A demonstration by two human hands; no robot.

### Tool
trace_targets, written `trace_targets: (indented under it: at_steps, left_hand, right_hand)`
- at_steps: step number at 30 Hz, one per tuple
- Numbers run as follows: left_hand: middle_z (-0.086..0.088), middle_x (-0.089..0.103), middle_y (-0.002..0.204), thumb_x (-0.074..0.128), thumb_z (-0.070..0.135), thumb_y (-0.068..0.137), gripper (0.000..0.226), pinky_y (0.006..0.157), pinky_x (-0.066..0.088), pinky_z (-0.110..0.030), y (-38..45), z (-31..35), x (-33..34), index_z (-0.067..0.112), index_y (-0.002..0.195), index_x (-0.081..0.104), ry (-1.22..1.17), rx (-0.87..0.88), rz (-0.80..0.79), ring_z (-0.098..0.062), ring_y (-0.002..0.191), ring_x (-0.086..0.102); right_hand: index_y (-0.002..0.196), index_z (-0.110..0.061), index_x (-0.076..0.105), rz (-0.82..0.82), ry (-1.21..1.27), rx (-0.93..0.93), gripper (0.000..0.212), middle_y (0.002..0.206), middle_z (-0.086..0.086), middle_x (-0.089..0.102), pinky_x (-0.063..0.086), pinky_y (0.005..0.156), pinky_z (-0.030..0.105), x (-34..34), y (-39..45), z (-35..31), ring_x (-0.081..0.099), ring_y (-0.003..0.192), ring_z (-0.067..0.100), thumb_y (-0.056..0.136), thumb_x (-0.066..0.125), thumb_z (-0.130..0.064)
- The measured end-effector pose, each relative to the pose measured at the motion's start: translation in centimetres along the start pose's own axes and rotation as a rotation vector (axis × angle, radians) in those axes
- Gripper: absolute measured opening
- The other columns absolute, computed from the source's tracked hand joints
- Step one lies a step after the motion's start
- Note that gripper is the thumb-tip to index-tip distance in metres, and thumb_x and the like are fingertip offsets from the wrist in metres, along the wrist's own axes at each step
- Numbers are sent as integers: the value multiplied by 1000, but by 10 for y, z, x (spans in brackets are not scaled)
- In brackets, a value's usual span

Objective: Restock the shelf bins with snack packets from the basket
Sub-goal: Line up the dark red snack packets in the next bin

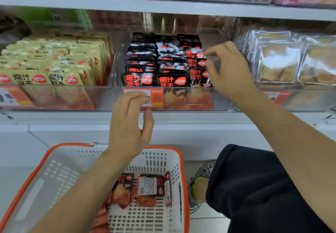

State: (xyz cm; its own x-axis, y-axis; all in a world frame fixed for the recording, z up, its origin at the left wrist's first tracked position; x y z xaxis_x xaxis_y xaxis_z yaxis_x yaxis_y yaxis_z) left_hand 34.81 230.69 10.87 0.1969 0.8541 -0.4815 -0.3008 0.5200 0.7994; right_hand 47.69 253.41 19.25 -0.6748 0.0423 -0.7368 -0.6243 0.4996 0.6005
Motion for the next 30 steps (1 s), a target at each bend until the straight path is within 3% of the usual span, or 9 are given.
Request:
trace_targets:
  at_steps: [2,5,8,11,14,19,24,27,30]
  left_hand:
    - [-3,55,108,49,16,96,21,76,40,-25,-33,-23,0,11,116,53,-56,-142,-88,-13,92,47]
    - [1,53,107,51,14,98,27,66,40,-29,-112,-89,11,14,125,47,26,-571,-409,-13,82,53]
    - [-10,59,121,52,18,92,33,80,51,-38,-205,-141,1,11,124,54,186,-944,-766,-27,99,59]
    - [-21,51,134,53,25,93,44,105,41,-45,-280,-163,-22,3,131,52,276,-1178,-961,-39,122,50]
    - [-25,40,147,54,32,78,80,107,39,-52,-323,-182,-38,14,153,29,325,-1326,-889,-45,129,43]
    - [-21,16,160,47,56,97,82,115,29,-53,-339,-210,-32,13,158,12,360,-1335,-879,-41,145,23]
    - [-18,10,164,36,65,97,88,121,19,-52,-349,-236,-14,11,159,5,367,-1340,-912,-37,151,11]
    - [-17,25,160,47,57,97,76,117,24,-51,-347,-237,-8,14,156,25,378,-1339,-826,-36,146,24]
    - [-16,55,131,66,46,89,56,102,42,-46,-348,-230,-11,16,135,55,333,-1352,-660,-36,123,50]
  right_hand:
    - [105,-7,64,141,148,-121,15,103,6,58,44,77,22,-1,-28,-43,55,82,10,94,54,-7]
    - [106,-11,60,-192,326,-216,13,101,-3,54,44,68,27,54,-89,-100,51,73,9,95,53,-9]
    - [117,-20,53,-692,340,-147,18,115,-3,53,50,76,41,137,-158,-129,53,84,11,100,49,-18]
    - [119,-18,52,-1049,312,-8,21,112,3,55,51,84,47,204,-218,-144,56,92,24,98,48,-16]
    - [113,-14,53,-1232,288,135,17,98,9,60,53,79,53,255,-259,-152,58,84,29,96,48,-15]
    - [107,-9,53,-1323,347,386,11,97,13,58,45,71,45,299,-295,-160,53,78,29,99,50,-16]
    - [111,-1,62,-1344,325,569,21,109,17,65,54,83,48,331,-307,-159,63,91,28,95,54,-12]
    - [80,-8,60,-1328,328,628,16,89,16,68,54,72,42,356,-304,-159,64,78,26,93,53,-14]
    - [64,-16,49,-1256,411,729,28,69,10,56,47,62,36,378,-300,-165,53,62,22,92,54,-15]
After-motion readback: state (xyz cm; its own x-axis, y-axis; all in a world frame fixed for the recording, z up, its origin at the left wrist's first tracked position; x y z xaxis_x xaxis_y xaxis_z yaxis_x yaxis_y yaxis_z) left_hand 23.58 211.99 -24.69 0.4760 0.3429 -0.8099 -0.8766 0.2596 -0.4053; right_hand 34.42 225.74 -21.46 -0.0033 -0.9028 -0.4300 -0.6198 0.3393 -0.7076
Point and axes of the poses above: each hand's wrist, its own y-axis towards the middle knuckle, its own x-axis out of the palm, z = x × y, the point moved 4 cm from there along y, towards the middle knuckle
